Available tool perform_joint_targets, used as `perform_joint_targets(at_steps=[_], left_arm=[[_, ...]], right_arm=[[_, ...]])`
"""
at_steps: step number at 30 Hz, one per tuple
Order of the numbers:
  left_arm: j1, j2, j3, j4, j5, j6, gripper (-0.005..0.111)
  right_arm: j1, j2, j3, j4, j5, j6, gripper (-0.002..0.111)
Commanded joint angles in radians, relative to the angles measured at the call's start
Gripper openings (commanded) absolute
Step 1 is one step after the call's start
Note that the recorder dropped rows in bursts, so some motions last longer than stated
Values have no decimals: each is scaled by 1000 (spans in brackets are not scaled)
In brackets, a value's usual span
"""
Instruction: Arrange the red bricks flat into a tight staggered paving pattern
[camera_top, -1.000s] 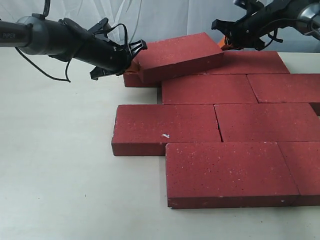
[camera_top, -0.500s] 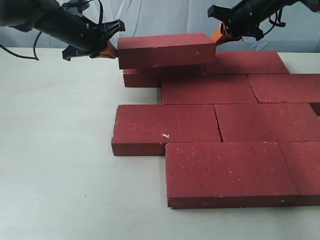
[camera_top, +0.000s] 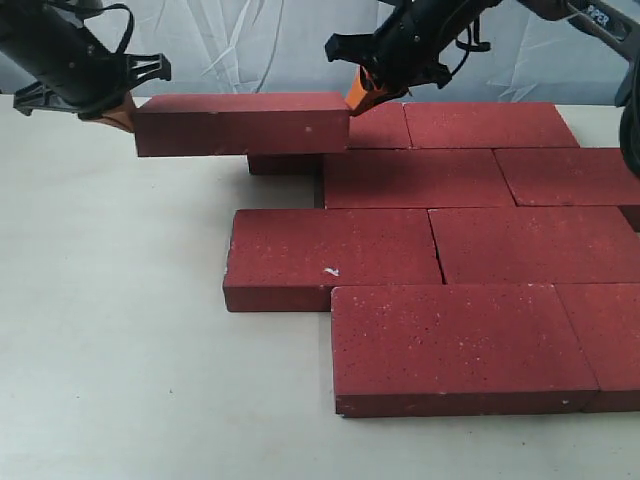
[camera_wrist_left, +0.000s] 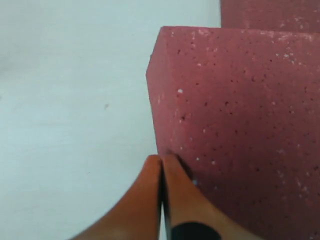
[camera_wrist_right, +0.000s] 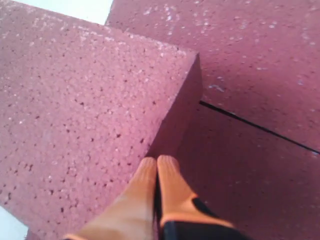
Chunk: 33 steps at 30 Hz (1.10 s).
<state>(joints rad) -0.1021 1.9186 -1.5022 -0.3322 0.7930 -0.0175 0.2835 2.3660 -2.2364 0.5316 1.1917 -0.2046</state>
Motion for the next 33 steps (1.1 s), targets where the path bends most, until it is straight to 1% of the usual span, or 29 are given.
perform_joint_targets(at_steps=[1, 9, 18, 24, 33], left_arm=[[44, -39, 68, -34, -30, -2, 0], [122, -46, 177, -34, -117, 17, 0], [210, -46, 239, -38, -176, 50, 0], [232, -34, 252, -36, -217, 65, 0], [232, 0, 252, -38, -286, 73, 0]], right_arm=[[61, -11, 1, 34, -15, 11, -1], [154, 3, 1, 28, -93, 19, -1], [232, 67, 1, 22, -193, 30, -1], [248, 106, 1, 31, -235, 32, -1], [258, 151, 1, 50, -307, 32, -1]])
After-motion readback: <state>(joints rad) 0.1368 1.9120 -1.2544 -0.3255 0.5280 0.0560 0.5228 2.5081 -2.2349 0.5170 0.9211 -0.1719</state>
